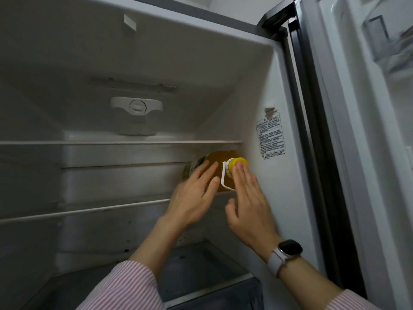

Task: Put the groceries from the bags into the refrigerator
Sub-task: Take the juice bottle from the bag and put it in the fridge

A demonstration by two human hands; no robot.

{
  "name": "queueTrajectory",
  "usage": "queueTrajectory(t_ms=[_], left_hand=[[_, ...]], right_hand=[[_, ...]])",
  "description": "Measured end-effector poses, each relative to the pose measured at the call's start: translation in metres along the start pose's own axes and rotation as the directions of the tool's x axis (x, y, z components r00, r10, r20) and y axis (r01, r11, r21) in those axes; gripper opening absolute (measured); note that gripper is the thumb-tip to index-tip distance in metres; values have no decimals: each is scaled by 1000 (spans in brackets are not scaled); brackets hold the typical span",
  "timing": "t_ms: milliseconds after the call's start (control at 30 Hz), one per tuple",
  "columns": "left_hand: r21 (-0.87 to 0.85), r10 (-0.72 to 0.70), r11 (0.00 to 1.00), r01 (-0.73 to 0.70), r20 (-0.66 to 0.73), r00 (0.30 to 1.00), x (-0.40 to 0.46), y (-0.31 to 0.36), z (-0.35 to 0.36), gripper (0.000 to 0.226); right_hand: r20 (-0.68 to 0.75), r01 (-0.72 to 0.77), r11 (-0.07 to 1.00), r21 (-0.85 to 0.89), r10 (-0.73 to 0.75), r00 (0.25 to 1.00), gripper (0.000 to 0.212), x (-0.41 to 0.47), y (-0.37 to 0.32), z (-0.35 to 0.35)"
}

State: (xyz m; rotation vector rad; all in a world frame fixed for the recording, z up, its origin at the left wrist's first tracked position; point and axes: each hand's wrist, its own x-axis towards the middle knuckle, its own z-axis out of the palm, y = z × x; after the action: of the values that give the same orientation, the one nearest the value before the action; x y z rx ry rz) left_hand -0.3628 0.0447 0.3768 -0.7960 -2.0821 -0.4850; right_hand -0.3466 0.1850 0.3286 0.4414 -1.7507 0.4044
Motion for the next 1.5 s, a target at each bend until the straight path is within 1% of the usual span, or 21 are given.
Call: queueTrajectory(t_ms=[67,100,167,267,333,400,500,567,667,767,833,900,1000,1067,1133,1300,1333,1433,1500], left_hand=[[173,-22,985,19,15,1000,3,0,2,53],[230,-39,973,29,40,998,4,0,2,55],[298,-100,953,59,126,987,9,-2,-1,56],[378,-203,921,93,263,943,15,-5,-7,58],[441,-260,891,108,301,917,18,-6,-8,58],[500,-279,858,117,263,924,17,-6,-8,57],[562,-214,818,122,100,972,6,-4,-7,51],[575,-146,809,122,-4,989,-5,-2,-9,45],[556,-133,818,148,-69,989,-21,-2,-15,40],[525,-107,838,151,-113,988,-40,-6,-21,38],[503,-35,855,123,-180,983,-54,-8,-25,36],[453,-12,883,127,-247,969,-71,-7,-29,37],[409,-1,905,116,-272,962,-110,0,-30,42],[402,-12,907,125,-271,963,-143,7,-27,41],[400,-75,900,171,-245,967,-181,16,-24,42],[409,-302,856,316,-101,948,-302,54,-17,38],[413,-346,845,340,-63,936,-328,65,-16,37],[436,-478,796,420,27,878,-400,106,-17,34],[482,-572,740,470,83,816,-453,141,-20,35]], right_hand=[[44,-8,1000,24,7,999,67,2,2,0],[71,-9,1000,27,7,997,67,3,3,-1],[136,-13,1000,22,10,991,65,7,4,-1],[227,-26,1000,-4,27,973,70,11,4,2],[290,-42,999,-24,47,956,68,14,5,3],[360,-64,996,-60,82,929,69,17,6,4],[421,-65,990,-125,112,900,71,21,7,5],[457,-91,988,-122,137,879,71,25,7,4],[497,-164,983,-81,182,848,73,28,7,4],[462,-235,972,-14,215,860,72,18,-3,3],[375,-282,956,83,232,897,67,1,-19,2],[301,-300,936,182,238,924,59,-21,-36,-3],[303,-279,934,221,206,930,47,-64,-58,-10],[322,-302,933,197,229,919,47,-95,-69,-15],[339,-321,927,193,244,908,54,-130,-81,-22],[415,-305,934,185,207,886,41,-226,-117,-61],[434,-289,940,180,188,881,41,-247,-122,-71],[540,-301,931,208,147,829,40,-305,-136,-102],[610,-326,912,248,114,784,39,-348,-148,-126]])
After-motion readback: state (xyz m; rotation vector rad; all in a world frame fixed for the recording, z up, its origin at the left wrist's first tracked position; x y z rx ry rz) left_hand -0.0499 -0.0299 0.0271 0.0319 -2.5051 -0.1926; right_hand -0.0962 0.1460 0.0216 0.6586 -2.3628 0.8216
